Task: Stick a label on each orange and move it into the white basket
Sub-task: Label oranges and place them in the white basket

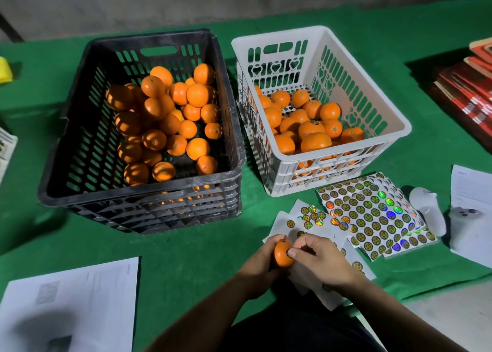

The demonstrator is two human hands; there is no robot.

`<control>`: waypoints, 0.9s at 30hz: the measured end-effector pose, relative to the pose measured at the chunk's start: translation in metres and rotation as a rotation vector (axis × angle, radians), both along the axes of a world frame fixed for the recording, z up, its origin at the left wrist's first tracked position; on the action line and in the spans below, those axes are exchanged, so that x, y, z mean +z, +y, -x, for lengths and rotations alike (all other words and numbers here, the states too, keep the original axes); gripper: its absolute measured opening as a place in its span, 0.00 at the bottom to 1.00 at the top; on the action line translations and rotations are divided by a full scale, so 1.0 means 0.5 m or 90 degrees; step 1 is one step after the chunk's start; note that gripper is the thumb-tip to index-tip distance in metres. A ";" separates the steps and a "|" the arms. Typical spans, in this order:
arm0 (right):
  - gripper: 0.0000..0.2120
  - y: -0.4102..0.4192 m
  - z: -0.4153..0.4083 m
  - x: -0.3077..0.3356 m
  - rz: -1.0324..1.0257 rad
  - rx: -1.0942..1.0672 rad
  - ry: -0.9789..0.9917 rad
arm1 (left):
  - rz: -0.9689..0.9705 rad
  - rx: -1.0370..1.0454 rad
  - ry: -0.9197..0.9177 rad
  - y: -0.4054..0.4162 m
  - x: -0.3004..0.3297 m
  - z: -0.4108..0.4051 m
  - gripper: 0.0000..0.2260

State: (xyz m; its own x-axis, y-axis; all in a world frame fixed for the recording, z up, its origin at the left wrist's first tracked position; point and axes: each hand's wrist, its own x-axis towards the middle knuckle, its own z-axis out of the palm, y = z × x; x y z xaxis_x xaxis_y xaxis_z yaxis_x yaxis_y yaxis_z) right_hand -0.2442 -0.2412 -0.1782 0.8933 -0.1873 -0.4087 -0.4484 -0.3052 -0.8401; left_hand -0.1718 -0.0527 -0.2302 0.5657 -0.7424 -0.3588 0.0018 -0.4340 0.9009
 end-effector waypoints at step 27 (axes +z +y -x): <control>0.19 0.082 -0.046 0.131 -0.224 -0.200 -0.091 | 0.176 0.118 -0.016 -0.031 0.136 -0.011 0.31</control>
State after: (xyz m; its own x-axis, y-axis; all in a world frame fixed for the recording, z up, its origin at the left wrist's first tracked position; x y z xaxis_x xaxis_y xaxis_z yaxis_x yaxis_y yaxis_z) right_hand -0.2210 -0.2004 -0.1128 0.8671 -0.3297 -0.3735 -0.3464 0.1399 -0.9276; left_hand -0.1666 -0.0684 -0.1623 0.7061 -0.6937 -0.1424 0.0344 -0.1673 0.9853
